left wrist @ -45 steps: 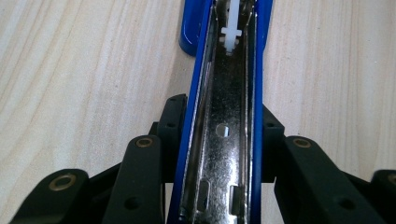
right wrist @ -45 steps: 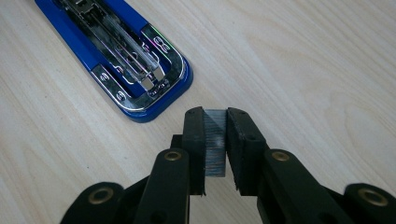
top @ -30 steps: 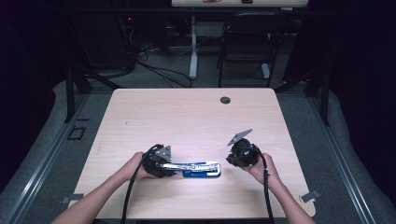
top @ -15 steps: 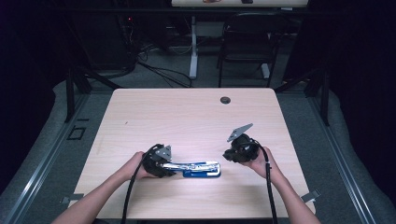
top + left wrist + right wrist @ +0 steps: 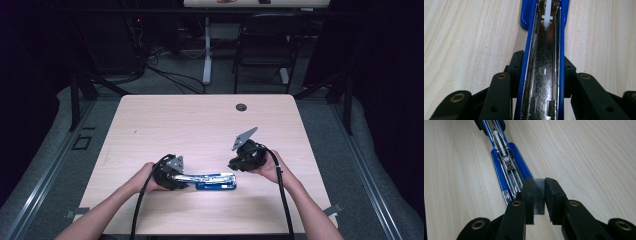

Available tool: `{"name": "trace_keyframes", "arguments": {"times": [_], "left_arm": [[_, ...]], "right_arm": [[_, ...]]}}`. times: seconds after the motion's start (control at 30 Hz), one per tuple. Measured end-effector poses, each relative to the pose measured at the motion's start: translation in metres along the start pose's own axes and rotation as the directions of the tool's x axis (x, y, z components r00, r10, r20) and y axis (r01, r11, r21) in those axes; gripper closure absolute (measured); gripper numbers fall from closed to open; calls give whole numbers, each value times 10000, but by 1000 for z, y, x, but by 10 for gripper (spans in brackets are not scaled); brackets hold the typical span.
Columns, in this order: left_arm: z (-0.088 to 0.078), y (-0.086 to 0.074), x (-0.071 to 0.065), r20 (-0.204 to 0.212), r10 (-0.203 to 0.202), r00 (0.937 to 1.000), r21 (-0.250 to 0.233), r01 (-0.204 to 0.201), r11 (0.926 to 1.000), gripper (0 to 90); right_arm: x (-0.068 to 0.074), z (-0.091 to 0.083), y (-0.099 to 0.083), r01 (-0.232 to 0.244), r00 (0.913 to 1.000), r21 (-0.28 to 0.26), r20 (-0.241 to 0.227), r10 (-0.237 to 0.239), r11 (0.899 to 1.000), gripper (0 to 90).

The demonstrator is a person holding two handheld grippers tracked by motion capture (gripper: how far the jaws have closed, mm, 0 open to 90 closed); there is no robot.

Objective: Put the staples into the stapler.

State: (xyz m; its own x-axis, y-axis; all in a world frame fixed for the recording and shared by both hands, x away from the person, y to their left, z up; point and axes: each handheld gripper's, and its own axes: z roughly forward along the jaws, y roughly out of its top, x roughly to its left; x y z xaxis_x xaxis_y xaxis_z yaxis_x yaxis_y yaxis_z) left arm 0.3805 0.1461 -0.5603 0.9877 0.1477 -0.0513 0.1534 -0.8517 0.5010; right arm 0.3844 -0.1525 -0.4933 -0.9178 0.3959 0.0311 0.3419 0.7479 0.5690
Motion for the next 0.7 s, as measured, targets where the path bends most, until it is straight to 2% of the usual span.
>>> {"name": "trace_keyframes", "arguments": {"times": [0.43,0.67,0.7], "left_arm": [[0,0,0,4,-17,10000,-26,17,10000,645],[0,0,0,1,-7,10000,-22,7,10000,645],[0,0,0,-20,-7,10000,-10,7,10000,645]], "right_arm": [[7,21,9,898,9924,579,-896,-844,9943,786],[8,29,11,1297,9871,750,-1046,-1215,9887,786],[7,30,12,1471,9854,925,-998,-1378,9848,786]]}}
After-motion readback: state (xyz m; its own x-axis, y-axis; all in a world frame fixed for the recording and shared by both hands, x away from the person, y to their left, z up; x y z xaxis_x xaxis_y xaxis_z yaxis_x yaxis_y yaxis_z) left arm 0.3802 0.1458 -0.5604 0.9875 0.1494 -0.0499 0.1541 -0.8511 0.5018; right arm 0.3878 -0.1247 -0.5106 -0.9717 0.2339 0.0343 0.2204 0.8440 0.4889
